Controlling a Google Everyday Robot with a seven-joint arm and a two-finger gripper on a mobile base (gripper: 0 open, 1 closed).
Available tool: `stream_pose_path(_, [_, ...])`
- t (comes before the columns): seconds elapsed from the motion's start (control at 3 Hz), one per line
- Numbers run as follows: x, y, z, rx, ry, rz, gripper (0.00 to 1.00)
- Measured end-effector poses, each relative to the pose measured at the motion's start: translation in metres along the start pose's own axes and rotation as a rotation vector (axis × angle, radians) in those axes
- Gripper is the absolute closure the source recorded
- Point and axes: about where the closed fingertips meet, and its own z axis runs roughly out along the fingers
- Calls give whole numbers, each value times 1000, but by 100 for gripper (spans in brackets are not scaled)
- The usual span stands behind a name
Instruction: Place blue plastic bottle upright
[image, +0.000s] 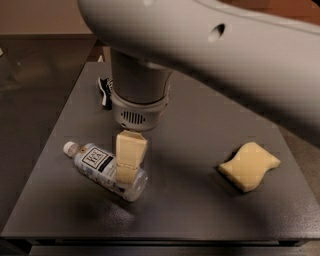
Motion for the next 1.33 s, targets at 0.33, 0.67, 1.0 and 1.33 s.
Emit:
stream_pose_path(0.33, [-31, 10, 22, 9, 32, 45, 0])
stream_pose_path(0.67, [-54, 20, 39, 4, 60, 78, 0])
stream_pose_path(1.0, [-73, 27, 51, -15, 88, 100, 0])
stream_pose_path(1.33, [-78, 24, 64, -26, 109, 150, 0])
